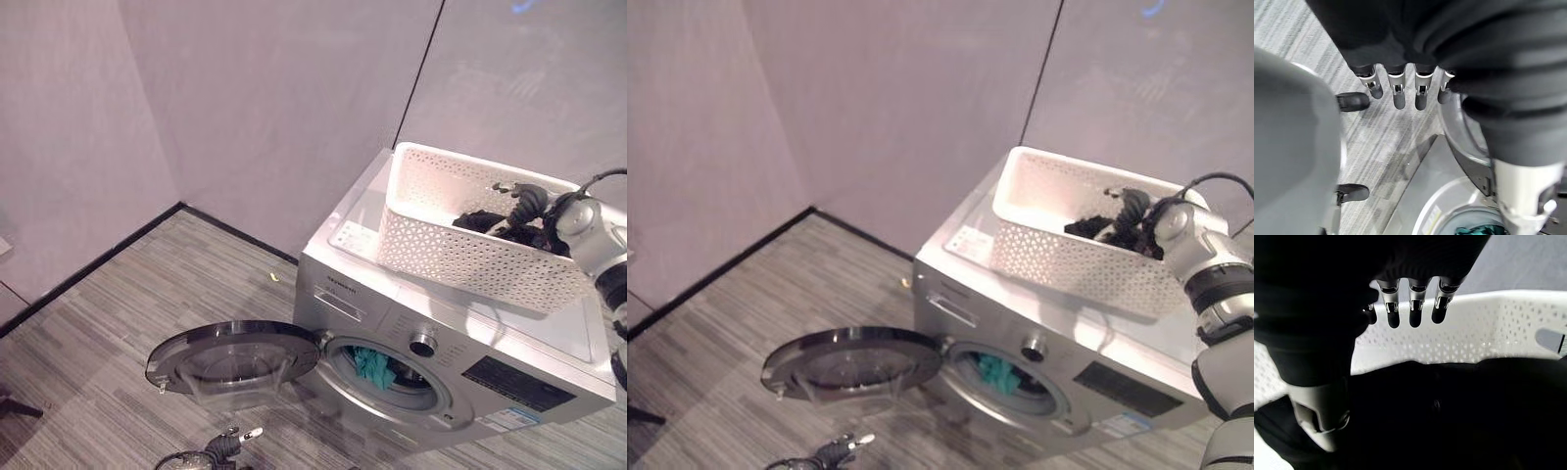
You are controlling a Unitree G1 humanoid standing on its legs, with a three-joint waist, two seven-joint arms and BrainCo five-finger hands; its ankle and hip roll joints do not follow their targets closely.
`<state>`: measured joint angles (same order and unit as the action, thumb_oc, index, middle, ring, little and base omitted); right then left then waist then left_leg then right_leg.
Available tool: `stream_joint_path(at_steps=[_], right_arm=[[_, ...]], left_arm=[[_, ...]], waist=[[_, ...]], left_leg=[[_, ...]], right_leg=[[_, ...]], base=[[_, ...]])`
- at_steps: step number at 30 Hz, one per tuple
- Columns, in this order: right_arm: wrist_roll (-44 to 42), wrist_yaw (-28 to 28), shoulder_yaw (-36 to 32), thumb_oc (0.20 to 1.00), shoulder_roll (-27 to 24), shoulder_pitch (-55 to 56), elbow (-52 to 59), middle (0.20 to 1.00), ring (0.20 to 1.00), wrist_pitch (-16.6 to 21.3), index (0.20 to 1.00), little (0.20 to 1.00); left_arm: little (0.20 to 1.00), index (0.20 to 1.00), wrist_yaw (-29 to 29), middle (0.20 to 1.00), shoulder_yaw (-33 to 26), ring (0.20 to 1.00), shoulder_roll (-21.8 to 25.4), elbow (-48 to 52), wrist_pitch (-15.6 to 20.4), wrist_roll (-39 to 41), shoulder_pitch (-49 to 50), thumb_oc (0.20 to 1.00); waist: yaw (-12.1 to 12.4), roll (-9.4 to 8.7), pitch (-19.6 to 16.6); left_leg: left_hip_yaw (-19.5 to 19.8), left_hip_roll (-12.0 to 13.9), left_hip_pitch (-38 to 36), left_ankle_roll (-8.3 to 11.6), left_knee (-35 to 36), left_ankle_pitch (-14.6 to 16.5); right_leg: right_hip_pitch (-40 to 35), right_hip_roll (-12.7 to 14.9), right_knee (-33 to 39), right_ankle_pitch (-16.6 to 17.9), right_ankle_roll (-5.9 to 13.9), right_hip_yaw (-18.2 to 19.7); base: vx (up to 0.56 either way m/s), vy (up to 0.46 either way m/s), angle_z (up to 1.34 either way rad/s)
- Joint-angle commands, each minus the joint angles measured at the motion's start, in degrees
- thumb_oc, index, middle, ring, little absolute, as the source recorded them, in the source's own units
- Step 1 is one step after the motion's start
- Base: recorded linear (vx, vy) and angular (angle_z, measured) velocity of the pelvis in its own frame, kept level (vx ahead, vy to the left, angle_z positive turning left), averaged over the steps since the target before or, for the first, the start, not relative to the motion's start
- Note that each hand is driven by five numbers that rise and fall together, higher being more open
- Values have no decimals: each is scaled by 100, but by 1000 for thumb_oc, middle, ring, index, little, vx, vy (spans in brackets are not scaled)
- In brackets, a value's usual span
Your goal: Grab the laundry basket,head to the washer,open it,put in the laundry and shut it.
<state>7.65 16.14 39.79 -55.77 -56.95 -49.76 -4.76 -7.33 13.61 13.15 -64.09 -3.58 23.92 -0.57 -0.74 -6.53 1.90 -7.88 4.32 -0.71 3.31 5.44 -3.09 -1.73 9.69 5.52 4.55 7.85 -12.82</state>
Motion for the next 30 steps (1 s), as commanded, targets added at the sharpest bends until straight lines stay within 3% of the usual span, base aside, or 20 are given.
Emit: stream_joint_path(at_steps=[1, 8, 13, 21, 30], right_arm=[[122, -191, 268, 1000, -164, -646, -491, 1000, 1000, 88, 1000, 1000], [168, -62, 413, 1000, -32, -576, -774, 1000, 1000, 70, 1000, 1000], [249, 387, 641, 1000, 13, -225, -875, 1000, 1000, 4, 1000, 1000], [164, 978, 1289, 1000, -252, -411, -683, 1000, 1000, 59, 1000, 1000], [-186, 1798, 2468, 1000, -682, -804, 454, 1000, 1000, 161, 1000, 1000]], left_arm=[[1000, 1000, 3, 1000, 28, 1000, -65, -192, 206, 181, -385, 1000], [1000, 1000, 33, 1000, 75, 1000, -52, -190, 234, 222, -492, 1000], [1000, 1000, -5, 1000, 294, 1000, -34, -83, 232, 199, -609, 1000], [1000, 1000, -34, 1000, 254, 1000, -38, -126, 255, 367, -674, 1000], [1000, 1000, -209, 1000, 349, 1000, -74, 220, 340, 546, -513, 1000]], waist=[[216, -1, 158], [278, 13, 323], [334, 9, 546], [414, -169, 607], [553, -462, 421]], left_leg=[[165, 129, -149, -111, -152, 633], [328, 203, 98, -42, -142, 493], [530, 289, 378, 27, -180, 373], [445, 420, 365, 108, -145, 339], [296, 584, 26, 157, -141, 444]], right_leg=[[121, 107, -69, -260, 57, -124], [240, 59, -122, -318, -6, -276], [355, 24, -168, -370, -65, -507], [368, -102, -114, -395, -94, -545], [164, -266, -108, -460, -103, -478]], base=[[10, -54, 10], [-7, -56, 9], [-20, -75, 21], [18, -55, 8], [48, -33, -7]])
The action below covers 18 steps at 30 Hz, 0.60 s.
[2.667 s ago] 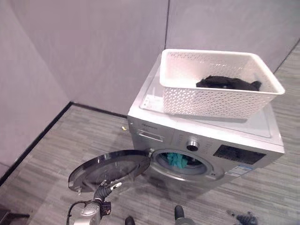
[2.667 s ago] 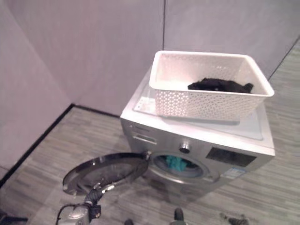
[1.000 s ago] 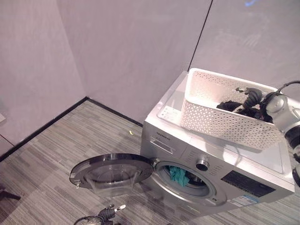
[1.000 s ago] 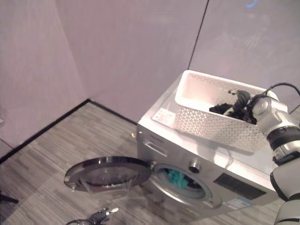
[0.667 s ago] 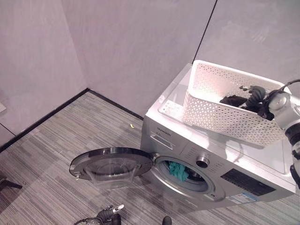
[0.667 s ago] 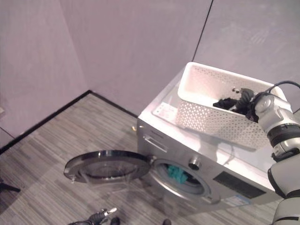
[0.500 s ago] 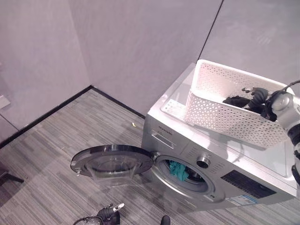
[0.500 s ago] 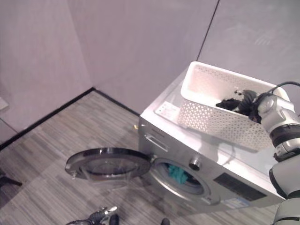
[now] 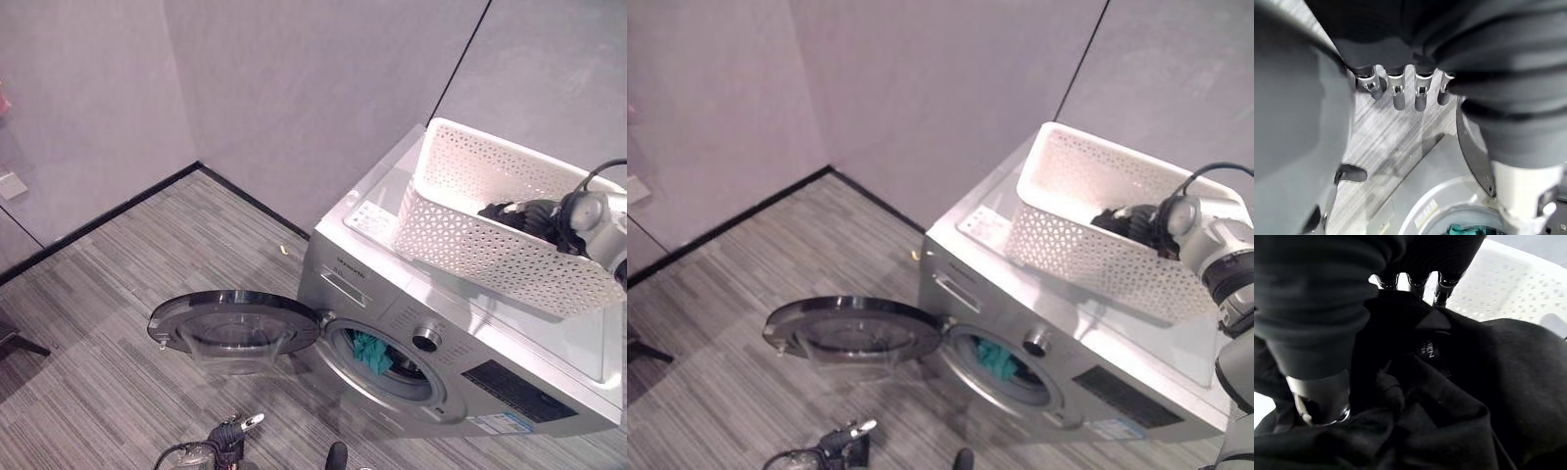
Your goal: Grab the laundry basket,head to the washer,open it,put in the laundry and shut it.
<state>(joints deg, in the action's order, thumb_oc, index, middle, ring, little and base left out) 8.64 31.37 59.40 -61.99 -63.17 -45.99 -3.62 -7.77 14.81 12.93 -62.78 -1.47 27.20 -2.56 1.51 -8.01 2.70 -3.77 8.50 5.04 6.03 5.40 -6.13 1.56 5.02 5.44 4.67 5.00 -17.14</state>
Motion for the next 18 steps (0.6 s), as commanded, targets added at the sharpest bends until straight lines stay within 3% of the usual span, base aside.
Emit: stream_joint_path(at_steps=[1, 8, 9, 10, 11, 14, 15, 16, 18], right_arm=[[-326, 338, 588, 1000, -88, -173, 188, 1000, 1000, 52, 1000, 1000], [-1025, 974, 1141, 1000, -463, -9, 1595, 1000, 1000, 4, 1000, 1000], [-1101, 1027, 1225, 928, -487, 7, 1753, 928, 928, 19, 928, 928], [-1215, 1108, 1302, 605, -542, 19, 1999, 605, 605, 21, 605, 605], [-1349, 1162, 1360, 558, -586, 27, 2239, 558, 558, 20, 558, 558], [-1566, 1268, 1454, 514, -687, 41, 2603, 514, 514, -33, 514, 514], [-1810, 1309, 1439, 398, -773, 107, 2798, 398, 398, -57, 398, 398], [-1872, 1282, 1418, 200, -817, 151, 2752, 200, 200, -24, 200, 200], [-1857, 1251, 1414, 200, -819, 143, 2670, 200, 200, -9, 200, 200]], left_arm=[[1000, 1000, -184, 1000, 227, 1000, -54, 128, 140, 249, -299, 1000], [1000, 1000, -262, 1000, 192, 1000, -66, 358, 223, 444, -228, 1000], [1000, 1000, -285, 1000, 204, 1000, -78, 375, 229, 445, -224, 1000], [1000, 1000, -306, 1000, 201, 1000, -72, 399, 240, 435, -207, 1000], [1000, 1000, -324, 1000, 184, 1000, -80, 407, 253, 441, -195, 1000], [1000, 1000, -355, 1000, 152, 1000, -83, 482, 277, 444, -161, 1000], [1000, 1000, -376, 1000, 123, 1000, -81, 511, 302, 438, -134, 1000], [1000, 1000, -389, 1000, 130, 1000, -81, 537, 329, 410, -118, 1000], [1000, 1000, -391, 1000, 144, 1000, -86, 540, 338, 397, -114, 1000]], waist=[[350, -332, 343], [467, -343, 450], [474, -334, 464], [473, -326, 475], [475, -314, 482], [471, -272, 485], [454, -237, 478], [445, -209, 467], [440, -195, 462]], left_leg=[[-117, 170, -558, -112, -132, 748], [-96, 178, -497, -63, -80, 679], [-99, 176, -492, -58, -68, 674], [-107, 173, -492, -53, -62, 672], [-112, 164, -490, -51, -55, 672], [-109, 151, -489, -51, -49, 673], [-119, 142, -497, -51, -41, 678], [-114, 122, -498, -50, -40, 680], [-115, 111, -494, -51, -40, 682]], right_leg=[[-170, 194, -100, -474, 184, -52], [-130, 213, -74, -445, 216, -148], [-127, 221, -70, -437, 219, -163], [-128, 227, -65, -433, 227, -177], [-134, 233, -56, -429, 235, -187], [-141, 255, -52, -425, 245, -209], [-154, 277, -44, -423, 252, -213], [-159, 295, -44, -418, 260, -223], [-157, 304, -44, -414, 267, -221]], base=[[17, -12, -4], [0, 0, 0], [0, 0, 0], [0, 0, 0], [13, 3, 4], [7, 8, 3], [0, 0, 0], [0, 0, 0], [0, 0, 0]])
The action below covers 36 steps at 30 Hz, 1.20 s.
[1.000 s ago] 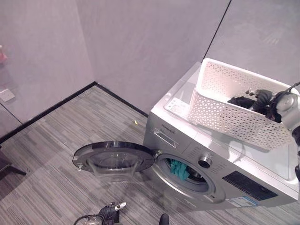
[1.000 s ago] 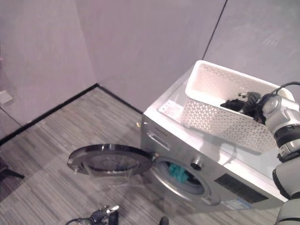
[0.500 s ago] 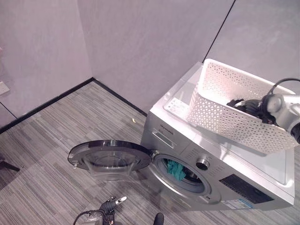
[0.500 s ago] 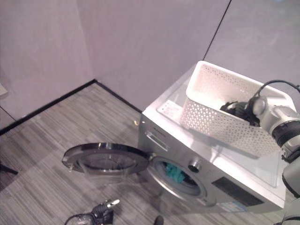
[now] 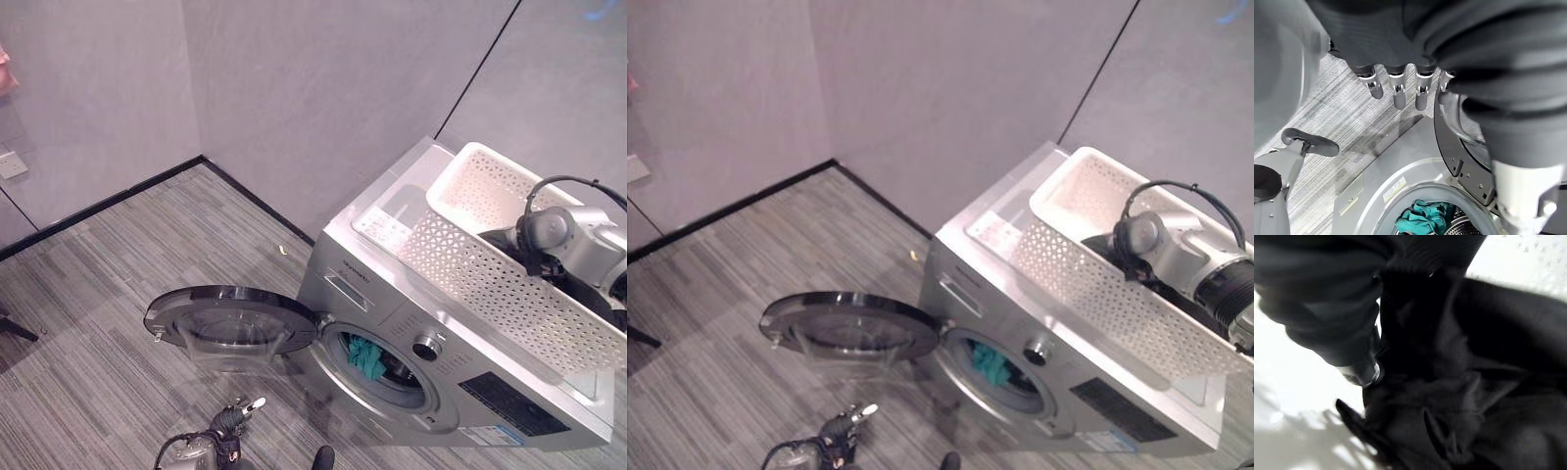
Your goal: Grab the laundry basket,head to the washer,open it,put in the laundry and shut it.
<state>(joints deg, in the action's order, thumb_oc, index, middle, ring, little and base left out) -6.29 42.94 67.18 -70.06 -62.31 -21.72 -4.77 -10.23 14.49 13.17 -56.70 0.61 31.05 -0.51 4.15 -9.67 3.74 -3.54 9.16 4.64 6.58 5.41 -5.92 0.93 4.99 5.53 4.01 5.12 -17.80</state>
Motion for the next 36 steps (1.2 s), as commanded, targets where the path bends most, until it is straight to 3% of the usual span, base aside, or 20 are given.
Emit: stream_joint_path(at_steps=[1, 6, 10, 14, 16, 26, 31, 36], right_arm=[[-311, -56, 578, 200, 14, -17, 16, 200, 200, 184, 200, 200], [91, -442, 314, 200, 147, -201, -820, 200, 200, 364, 200, 200], [573, -1282, -402, 200, 361, -497, -2289, 200, 200, 521, 200, 200], [426, -2273, -1588, 200, 630, -1082, -4006, 200, 200, 446, 200, 200], [377, -2448, -1719, 200, 644, -1245, -4225, 200, 200, 467, 200, 200], [-440, -4122, -3106, 200, 536, -1506, -3317, 200, 200, 941, 200, 200], [-359, -4854, -3769, 200, 480, -1332, -2599, 200, 200, 1066, 200, 200], [-51, -5458, -3937, 200, 403, -1646, -2489, 200, 200, 974, 200, 200]], left_arm=[[1000, 1000, -134, 1000, 178, 1000, -107, -83, 140, 5, -312, 1000], [1000, 1000, -90, 1000, 212, 1000, -104, -162, 143, -61, -291, 1000], [1000, 1000, -10, 1000, 214, 1000, -125, -311, 150, -114, -254, 1000], [1000, 1000, 122, 1000, 193, 1000, -122, -478, 160, -191, -302, 1000], [1000, 1000, 128, 1000, 188, 1000, -120, -539, 158, -222, -333, 1000], [1000, 1000, 336, 1000, 151, 1000, 7, -342, 339, -294, -351, 1000], [1000, 1000, 447, 1000, 208, 1000, 132, 139, 383, -313, -335, 1000], [1000, 1000, 585, 1000, 297, 1000, 455, 988, 439, -334, -345, 1000]], waist=[[168, -6, 348], [149, 40, 313], [138, 118, 248], [134, 179, 121], [119, 178, 85], [41, 185, -83], [45, 240, -124], [89, 247, -192]], left_leg=[[-135, 30, -453, -113, -41, 665], [-121, -10, -456, -132, -41, 687], [-108, -68, -506, -165, -41, 732], [-45, -157, -550, -229, -41, 803], [-23, -177, -542, -242, -41, 804], [61, -298, -641, -344, -69, 941], [106, -347, -665, -390, -101, 993], [184, -383, -684, -423, -132, 1028]], right_leg=[[-91, 323, -53, -340, 264, -161], [-95, 360, -53, -343, 282, -177], [-162, 393, -53, -347, 295, -180], [-248, 446, -53, -348, 314, -210], [-252, 459, -53, -344, 318, -219], [-384, 515, -53, -337, 345, -201], [-446, 547, -57, -337, 350, -203], [-499, 573, -78, -347, 352, -239]], base=[[0, 0, 0], [0, 0, 0], [0, 0, 0], [12, 16, 1], [19, 32, 8], [9, 19, 3], [-5, 26, 6], [0, 0, 0]])
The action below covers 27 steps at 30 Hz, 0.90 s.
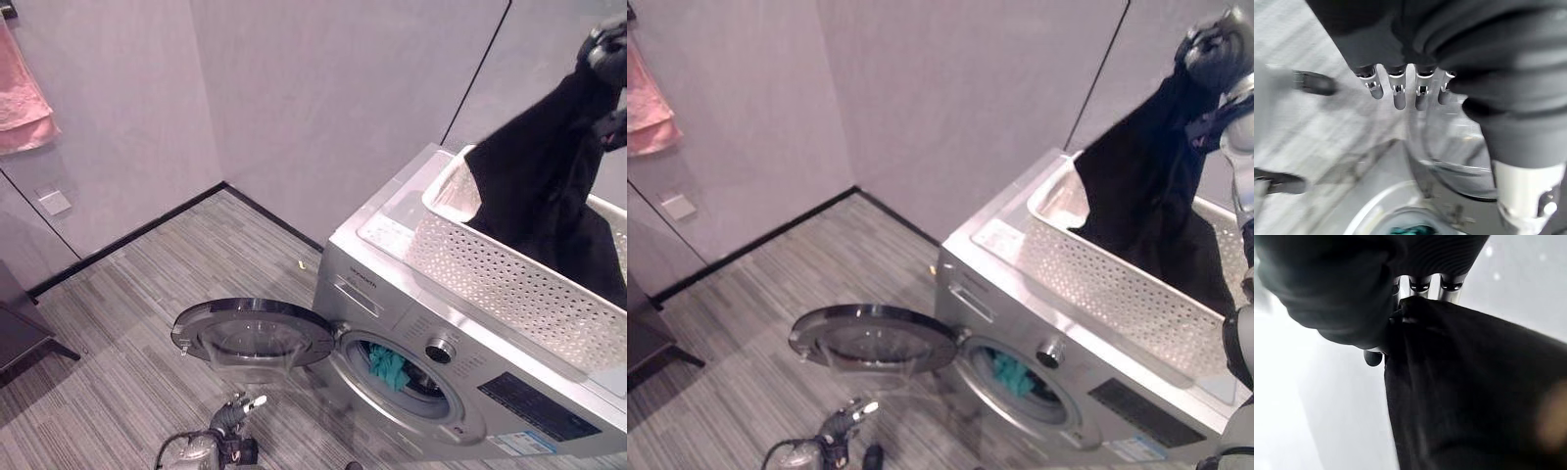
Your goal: Grab the laundry basket,head to the washer,open it,put in the laundry and shut it.
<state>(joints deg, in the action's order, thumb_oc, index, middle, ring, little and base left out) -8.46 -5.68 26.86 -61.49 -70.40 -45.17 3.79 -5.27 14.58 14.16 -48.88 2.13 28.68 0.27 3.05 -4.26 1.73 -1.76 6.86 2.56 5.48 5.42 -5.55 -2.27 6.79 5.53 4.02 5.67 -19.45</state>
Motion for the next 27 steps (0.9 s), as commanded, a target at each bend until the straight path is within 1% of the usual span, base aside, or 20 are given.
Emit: stream_joint_path(at_steps=[1, 3, 4, 7, 8, 10, 11, 12, 13, 16, 17, 18, 19, 20, 21, 23, 24, 25, 26, 27], right_arm=[[166, -597, 107, 200, -451, -849, -148, 200, 200, 115, 200, 200], [351, -831, 257, 200, -543, -1259, -284, 200, 200, -16, 200, 200], [348, -831, 275, 200, -543, -1283, -292, 200, 200, -15, 200, 200], [412, -924, 429, 200, -592, -1534, -467, 200, 200, -96, 200, 200], [418, -887, 574, 200, -662, -1674, -585, 200, 200, -128, 200, 200], [429, -901, 706, 200, -633, -1810, -733, 200, 200, -184, 200, 200], [410, -923, 712, 200, -581, -1845, -764, 200, 200, -220, 200, 200], [409, -923, 715, 200, -586, -1858, -766, 200, 200, -221, 200, 200], [423, -952, 777, 200, -439, -1958, -872, 200, 200, -307, 200, 200], [428, -974, 978, 200, -106, -2252, -1147, 200, 200, -428, 200, 200], [424, -974, 1005, 200, -115, -2291, -1162, 200, 200, -425, 200, 200], [379, -951, 1097, 200, 34, -2419, -1308, 200, 200, -446, 200, 200], [207, -898, 1211, 200, 382, -2564, -1596, 200, 200, -481, 200, 200], [203, -897, 1229, 200, 369, -2594, -1609, 200, 200, -477, 200, 200], [82, -852, 1382, 200, 719, -2731, -1777, 200, 200, -513, 200, 200], [-18, -816, 1488, 200, 1053, -2816, -1848, 200, 200, -534, 200, 200], [-107, -809, 1517, 200, 1183, -2849, -1859, 200, 200, -531, 200, 200], [-234, -812, 1568, 200, 1457, -2886, -1873, 200, 200, -502, 200, 200], [-273, -840, 1586, 200, 1527, -2886, -1865, 200, 200, -485, 200, 200], [-312, -869, 1596, 200, 1715, -2872, -1785, 200, 200, -476, 200, 200]], left_arm=[[1000, 1000, 93, 1000, 284, 1000, 356, 223, 277, -99, -417, 1000], [1000, 1000, 198, 1000, 441, 1000, 796, 1245, 327, -459, -518, 1000], [1000, 1000, 201, 1000, 436, 1000, 796, 1265, 313, -461, -515, 1000], [1000, 1000, 226, 1000, 422, 1000, 1231, 2444, 297, -798, -663, 1000], [1000, 1000, 226, 1000, 351, 1000, 1578, 3211, 298, -1268, -862, 1000], [1000, 1000, 220, 1000, 243, 1000, 1806, 3821, 229, -1553, -1139, 1000], [1000, 1000, 254, 1000, 209, 1000, 1888, 4039, 245, -1704, -1351, 1000], [1000, 1000, 254, 1000, 205, 1000, 1889, 4053, 233, -1707, -1356, 1000], [1000, 1000, 362, 1000, 177, 1000, 1978, 4421, 237, -1784, -1908, 1000], [1000, 1000, 507, 1000, 477, 1000, 1838, 4503, 181, -1661, -3011, 1000], [1000, 1000, 513, 1000, 488, 1000, 1827, 4483, 187, -1657, -3046, 1000], [1000, 1000, 594, 1000, 626, 1000, 1711, 4330, 158, -1543, -3469, 1000], [1000, 1000, 778, 1000, 978, 1000, 1451, 3912, 66, -1570, -4408, 1000], [1000, 1000, 786, 1000, 992, 1000, 1436, 3883, 78, -1569, -4448, 1000], [1000, 1000, 965, 1000, 1314, 1000, 929, 3246, -30, -1372, -5180, 1000], [1000, 1000, 1127, 1000, 1676, 1000, 333, 2320, -123, -1011, -5841, 1000], [1000, 1000, 1220, 1000, 1868, 1000, 15, 1749, -121, -915, -6248, 1000], [1000, 1000, 1357, 1000, 2156, 1000, -343, 999, -180, -867, -6771, 1000], [1000, 1000, 1396, 1000, 2255, 1000, -538, 602, -168, -807, -7022, 1000], [1000, 1000, 1426, 1000, 2407, 1000, -869, 48, -217, -525, -7289, 1000]], waist=[[194, -291, 14], [251, -276, -5], [242, -280, -4], [299, -270, -29], [341, -283, -43], [352, -294, -57], [365, -283, -74], [359, -291, -65], [359, -287, -110], [328, -266, -147], [329, -267, -134], [312, -256, -149], [278, -220, -188], [280, -224, -175], [222, -176, -202], [146, -135, -234], [114, -103, -239], [51, -66, -268], [34, -41, -271], [-17, 6, -286]], left_leg=[[8, -154, -479, -312, -136, 993], [75, -133, -504, -314, -153, 1026], [82, -148, -487, -321, -152, 1004], [158, -125, -479, -303, -166, 1018], [216, -113, -462, -289, -172, 1009], [280, -120, -417, -286, -175, 969], [292, -98, -431, -271, -175, 993], [299, -114, -411, -279, -178, 966], [332, -89, -426, -258, -183, 981], [359, -79, -426, -237, -194, 961], [366, -95, -404, -246, -196, 934], [369, -96, -404, -240, -197, 929], [373, -77, -432, -218, -193, 931], [382, -94, -411, -226, -193, 904], [393, -76, -432, -198, -185, 895], [400, -90, -417, -184, -158, 826], [410, -89, -413, -171, -143, 804], [406, -84, -422, -157, -129, 787], [403, -79, -427, -153, -126, 779], [383, -78, -447, -144, -111, 765]], right_leg=[[-184, 394, -78, -349, 297, -77], [-243, 379, -130, -413, 281, -116], [-233, 392, -125, -397, 282, -122], [-283, 369, -153, -454, 267, -196], [-309, 352, -147, -471, 261, -239], [-314, 357, -136, -462, 251, -302], [-334, 336, -133, -490, 249, -307], [-323, 350, -127, -468, 249, -315], [-349, 321, -127, -503, 237, -331], [-374, 301, -120, -515, 215, -340], [-361, 316, -115, -493, 215, -349], [-371, 311, -106, -492, 213, -353], [-407, 281, -102, -516, 207, -359], [-395, 296, -96, -496, 208, -369], [-413, 277, -104, -517, 202, -374], [-399, 286, -94, -496, 201, -386], [-398, 282, -92, -494, 201, -397], [-395, 277, -95, -491, 204, -391], [-388, 273, -108, -492, 204, -390], [-387, 270, -110, -492, 203, -375]], base=[[0, 0, 0], [-17, -10, 9], [-1, -10, 17], [-18, -26, 15], [-23, -53, 15], [-41, -44, 15], [-37, -23, 15], [-16, -47, 23], [-24, -42, 23], [-37, -35, 8], [0, 0, 0], [-29, -19, 3], [0, 0, 0], [-22, -15, 6], [-35, 1, 9], [-41, 10, 14], [-41, 12, 10], [-28, -1, 4], [-35, 1, 0], [0, 0, 0]])
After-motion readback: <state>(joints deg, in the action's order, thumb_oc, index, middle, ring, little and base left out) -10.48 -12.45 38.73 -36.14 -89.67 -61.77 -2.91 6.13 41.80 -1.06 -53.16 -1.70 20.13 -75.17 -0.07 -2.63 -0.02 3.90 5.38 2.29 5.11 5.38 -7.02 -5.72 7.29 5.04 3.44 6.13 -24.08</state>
